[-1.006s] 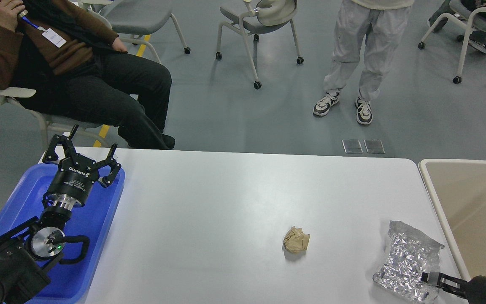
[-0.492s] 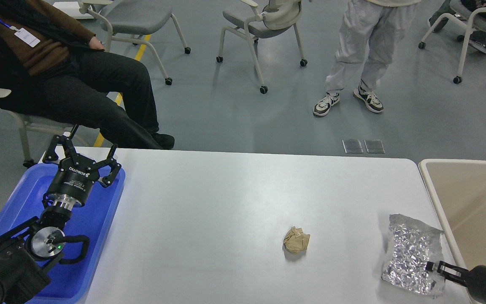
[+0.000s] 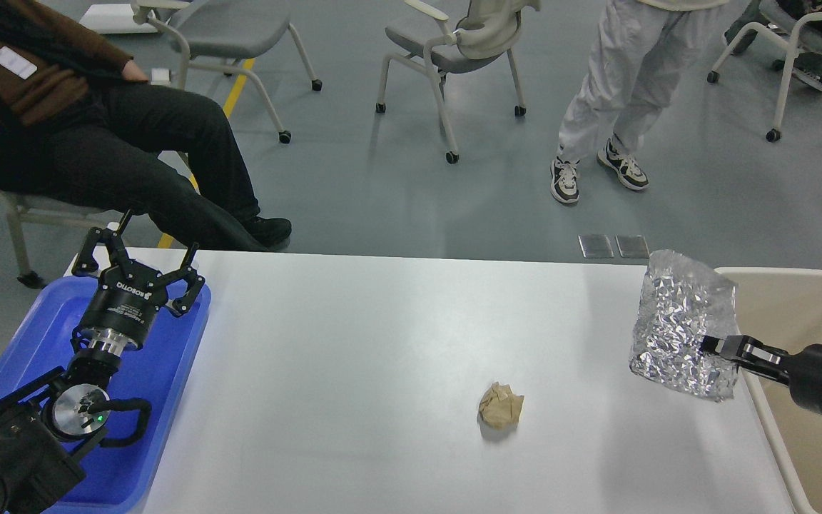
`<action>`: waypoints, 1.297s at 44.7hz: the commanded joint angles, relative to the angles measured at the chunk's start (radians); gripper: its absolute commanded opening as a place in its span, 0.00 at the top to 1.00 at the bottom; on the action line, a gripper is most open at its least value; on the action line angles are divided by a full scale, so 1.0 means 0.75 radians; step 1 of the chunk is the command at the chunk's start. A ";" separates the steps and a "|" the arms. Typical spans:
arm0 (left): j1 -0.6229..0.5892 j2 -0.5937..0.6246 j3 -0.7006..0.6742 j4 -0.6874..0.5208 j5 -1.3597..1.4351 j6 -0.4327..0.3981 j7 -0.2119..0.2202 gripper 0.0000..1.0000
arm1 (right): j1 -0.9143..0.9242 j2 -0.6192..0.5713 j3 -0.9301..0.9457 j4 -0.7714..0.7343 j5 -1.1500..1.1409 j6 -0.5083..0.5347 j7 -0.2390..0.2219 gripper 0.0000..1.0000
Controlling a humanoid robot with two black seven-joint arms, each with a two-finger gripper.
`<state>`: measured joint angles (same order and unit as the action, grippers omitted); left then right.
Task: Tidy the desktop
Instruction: 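Lift the foil bag and carry it toward the beige bin, then lower the foil bag into the beige bin and open the right gripper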
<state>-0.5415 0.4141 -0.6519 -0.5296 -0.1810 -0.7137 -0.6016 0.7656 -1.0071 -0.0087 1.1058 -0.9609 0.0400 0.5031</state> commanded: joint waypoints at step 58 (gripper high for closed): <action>0.000 0.000 0.000 0.000 0.000 0.001 0.000 0.02 | 0.063 0.467 -0.350 -1.585 0.598 0.380 -0.047 1.00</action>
<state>-0.5415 0.4141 -0.6520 -0.5297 -0.1809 -0.7146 -0.6012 0.9523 -0.8644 -0.2241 0.3104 -0.5788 0.3057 0.4948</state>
